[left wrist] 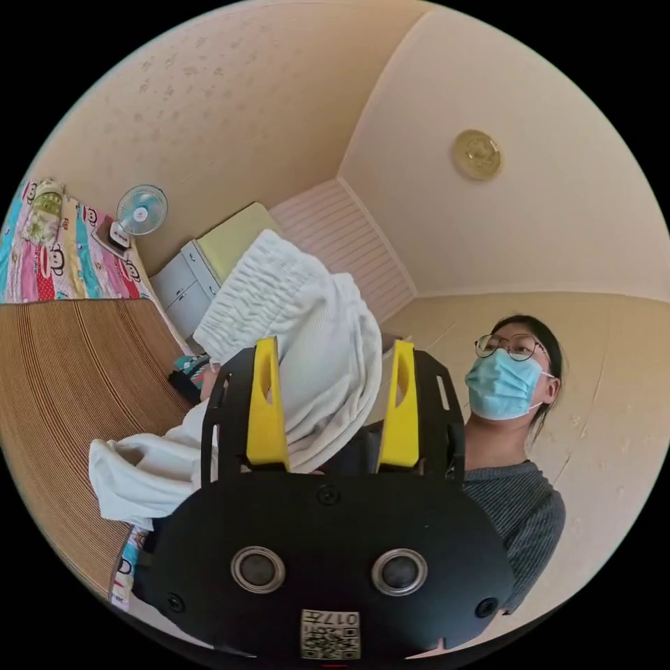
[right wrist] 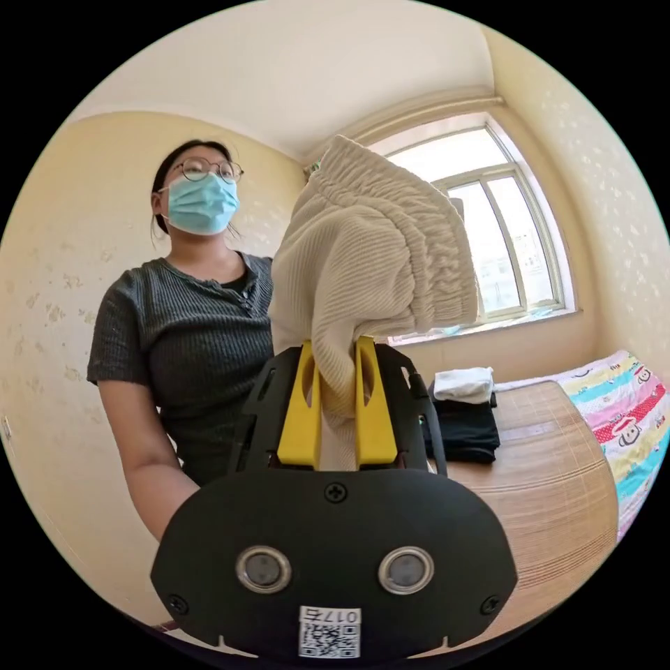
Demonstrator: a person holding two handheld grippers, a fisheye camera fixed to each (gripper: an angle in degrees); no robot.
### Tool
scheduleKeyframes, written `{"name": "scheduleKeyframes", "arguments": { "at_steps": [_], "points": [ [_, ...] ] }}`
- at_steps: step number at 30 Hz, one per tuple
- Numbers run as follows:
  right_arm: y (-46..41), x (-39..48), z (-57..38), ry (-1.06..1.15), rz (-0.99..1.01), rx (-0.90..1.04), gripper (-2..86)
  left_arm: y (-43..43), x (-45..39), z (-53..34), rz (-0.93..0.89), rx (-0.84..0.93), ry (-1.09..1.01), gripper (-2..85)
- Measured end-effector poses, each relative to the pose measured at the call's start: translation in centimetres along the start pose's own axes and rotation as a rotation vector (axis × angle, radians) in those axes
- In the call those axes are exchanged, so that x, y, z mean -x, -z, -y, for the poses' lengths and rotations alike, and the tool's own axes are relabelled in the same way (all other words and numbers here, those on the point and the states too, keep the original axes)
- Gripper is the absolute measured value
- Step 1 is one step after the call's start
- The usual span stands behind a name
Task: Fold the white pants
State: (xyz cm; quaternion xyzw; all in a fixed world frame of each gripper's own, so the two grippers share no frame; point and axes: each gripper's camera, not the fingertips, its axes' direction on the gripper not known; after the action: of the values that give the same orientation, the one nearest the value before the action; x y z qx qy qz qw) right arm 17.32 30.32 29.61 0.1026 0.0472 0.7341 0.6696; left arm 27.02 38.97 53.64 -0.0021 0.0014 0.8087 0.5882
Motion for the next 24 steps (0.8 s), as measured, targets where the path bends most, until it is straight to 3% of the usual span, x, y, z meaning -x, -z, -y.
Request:
{"name": "scheduleKeyframes", "arguments": {
  "at_steps": [3,6,9,12,15,19,22,24],
  "points": [
    [-5.1,-0.2,-0.4,-0.008,-0.105,0.191,9.4,-1.1,2.7,0.0,0.114,0.047,0.123,17.9],
    [-8.2,-1.9,-1.1,-0.123,-0.253,0.253,10.5,-1.3,5.0,-0.8,0.098,0.008,0.157,11.5],
    [-7.7,-4.7,-2.7,-0.391,-0.325,0.101,11.6,-1.3,5.5,-1.4,0.032,-0.069,0.080,7.1],
    [-7.5,-4.3,-5.3,-0.573,-0.385,-0.125,12.4,-1.3,3.6,-1.6,0.130,-0.139,-0.069,5.1],
    [-13.1,-0.5,-5.6,-0.547,-0.591,-0.156,13.9,-1.8,0.6,-1.8,0.253,-0.208,-0.216,5.0],
    [-23.7,1.2,-4.5,-0.489,-0.649,-0.107,17.7,-4.3,-1.7,-2.0,0.467,-0.285,-0.270,5.0],
    [-31.1,0.8,-3.2,-0.465,-0.705,-0.084,19.5,-7.2,-2.2,-1.5,0.535,-0.290,-0.288,5.0],
    [-33.9,0.9,-2.2,-0.468,-0.864,-0.116,20.5,-9.6,-2.6,-0.9,0.560,-0.245,-0.314,5.0]
  ]
}}
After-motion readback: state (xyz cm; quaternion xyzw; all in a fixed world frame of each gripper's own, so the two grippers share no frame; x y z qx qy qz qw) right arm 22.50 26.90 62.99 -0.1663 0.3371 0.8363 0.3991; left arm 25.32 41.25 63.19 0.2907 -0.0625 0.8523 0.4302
